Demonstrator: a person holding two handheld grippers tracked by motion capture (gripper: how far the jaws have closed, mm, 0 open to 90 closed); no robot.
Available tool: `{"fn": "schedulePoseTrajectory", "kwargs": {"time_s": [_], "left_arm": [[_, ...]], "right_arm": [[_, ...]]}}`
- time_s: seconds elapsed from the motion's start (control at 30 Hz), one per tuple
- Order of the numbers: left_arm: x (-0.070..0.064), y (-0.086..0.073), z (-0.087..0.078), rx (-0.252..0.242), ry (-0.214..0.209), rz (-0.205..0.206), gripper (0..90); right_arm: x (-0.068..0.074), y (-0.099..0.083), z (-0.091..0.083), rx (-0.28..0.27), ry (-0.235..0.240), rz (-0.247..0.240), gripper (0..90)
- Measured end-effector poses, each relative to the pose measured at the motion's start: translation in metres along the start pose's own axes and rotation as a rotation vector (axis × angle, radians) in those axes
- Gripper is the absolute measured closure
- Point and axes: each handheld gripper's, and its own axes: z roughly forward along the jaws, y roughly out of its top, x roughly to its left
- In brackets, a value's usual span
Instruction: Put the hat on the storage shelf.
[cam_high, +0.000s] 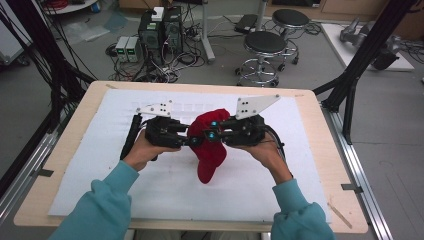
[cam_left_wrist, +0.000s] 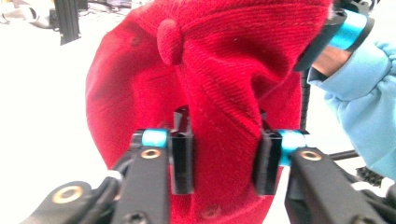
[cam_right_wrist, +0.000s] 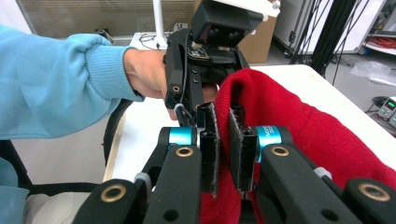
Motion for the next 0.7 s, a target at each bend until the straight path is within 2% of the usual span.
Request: {"fn": "schedulePoseTrajectory", "kwargs": {"time_s": [0.17,0.27,0.4,0.53,0.6,0.7], "left_arm": [[-0.005,0.001,0.001,0.008,0.050,0.021,78.1],[-0.006,0.002,0.001,0.009,0.085,0.028,79.7],[-0.007,0.001,0.001,-0.004,0.117,0.024,80.2],[-0.008,0.001,0.001,-0.013,0.138,0.020,80.5],[-0.008,0.001,0.001,-0.014,0.144,0.016,80.6],[-0.009,0.002,-0.001,-0.010,0.159,0.021,80.6]], "right_arm": [[0.000,-0.001,0.001,0.011,-0.020,-0.002,81.6],[0.001,-0.004,0.001,-0.006,-0.027,0.014,73.7],[0.004,-0.007,0.001,-0.031,-0.043,0.033,52.3],[0.008,-0.006,0.001,-0.030,-0.074,0.033,32.8],[0.010,-0.006,0.001,-0.029,-0.111,0.043,20.4],[0.013,-0.006,0.001,-0.014,-0.152,0.063,11.4]]}}
